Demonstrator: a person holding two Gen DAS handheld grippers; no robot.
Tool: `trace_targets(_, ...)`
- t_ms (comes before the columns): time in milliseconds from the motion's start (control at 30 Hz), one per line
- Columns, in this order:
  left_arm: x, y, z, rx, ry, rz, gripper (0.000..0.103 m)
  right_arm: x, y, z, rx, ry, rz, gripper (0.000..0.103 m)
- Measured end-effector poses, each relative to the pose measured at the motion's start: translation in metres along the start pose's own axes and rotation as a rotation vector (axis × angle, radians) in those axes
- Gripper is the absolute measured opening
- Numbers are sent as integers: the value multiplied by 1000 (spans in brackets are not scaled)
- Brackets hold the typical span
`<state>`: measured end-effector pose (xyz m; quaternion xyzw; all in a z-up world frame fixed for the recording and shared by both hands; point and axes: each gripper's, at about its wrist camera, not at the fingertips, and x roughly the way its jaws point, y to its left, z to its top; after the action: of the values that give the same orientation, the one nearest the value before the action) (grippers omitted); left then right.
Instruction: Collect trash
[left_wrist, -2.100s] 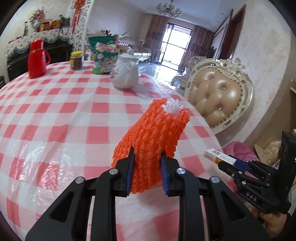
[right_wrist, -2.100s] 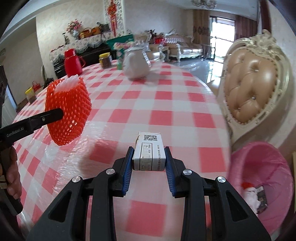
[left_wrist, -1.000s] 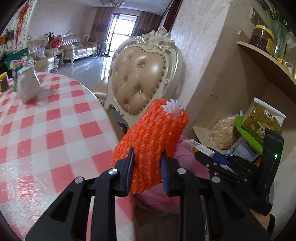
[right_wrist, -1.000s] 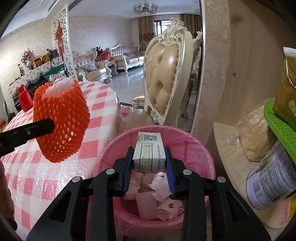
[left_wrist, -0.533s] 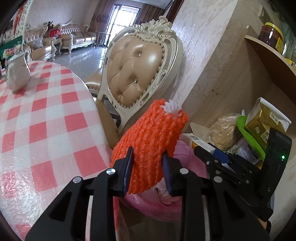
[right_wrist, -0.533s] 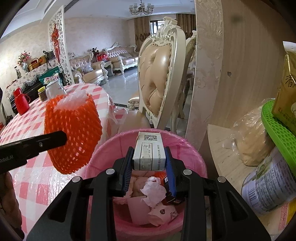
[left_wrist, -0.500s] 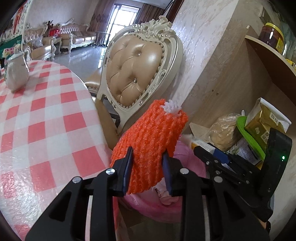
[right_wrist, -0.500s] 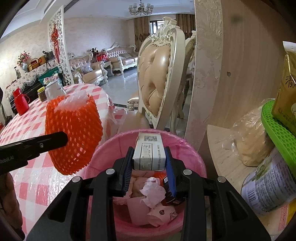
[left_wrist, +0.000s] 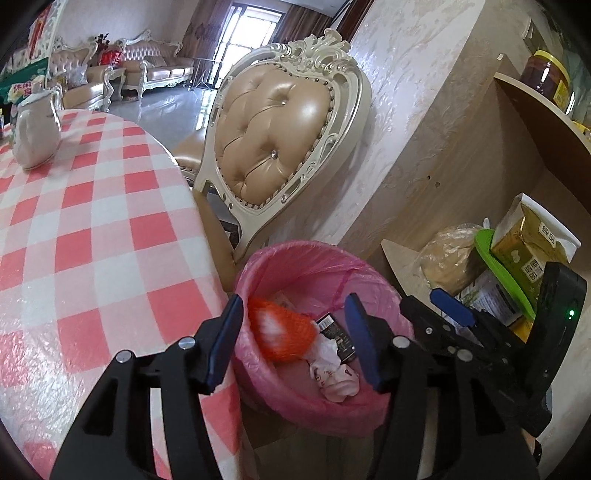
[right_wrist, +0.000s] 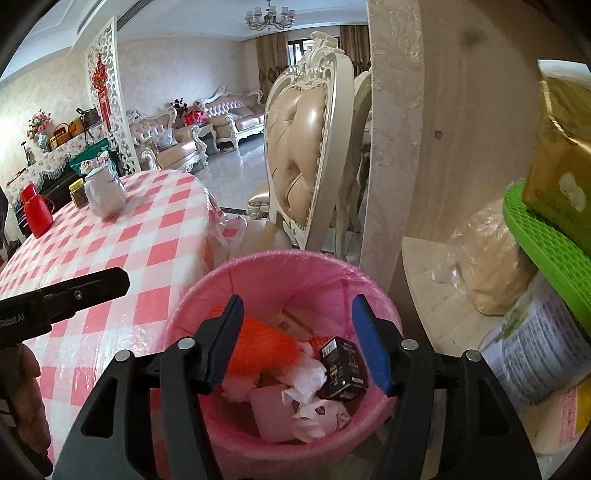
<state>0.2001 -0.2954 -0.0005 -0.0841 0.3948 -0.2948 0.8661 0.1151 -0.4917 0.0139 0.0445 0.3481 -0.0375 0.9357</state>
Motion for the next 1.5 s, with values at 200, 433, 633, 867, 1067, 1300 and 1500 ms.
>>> trace_targets(200,-22,1,-24,39,-16,36,64,-17,1,-13,-1,-11,-14,75)
trace_targets(433,-47,-5,-55,109,-30,65,72,-35,-3,-39,15,7,-46,80)
trace_targets(633,-59,-8,-70,122,-34,55,80,-49,-6,-55,28,0,-77,84)
trace_targets(867,-60,-18,-80,139,-31,44,90,-59,0,-63,5,-1,-70,85)
trace_targets(1067,-61,-23,-82,149,-34,47,92,-63,0,-63,7,-7,-63,85)
trace_targets(1300,-60,-23,-80,147,-32,54,92,-63,0,-64,4,-2,-63,85)
trace_targets(1500,-60,-23,-80,149,-31,55,92,-61,1,-65,4,2,-66,85)
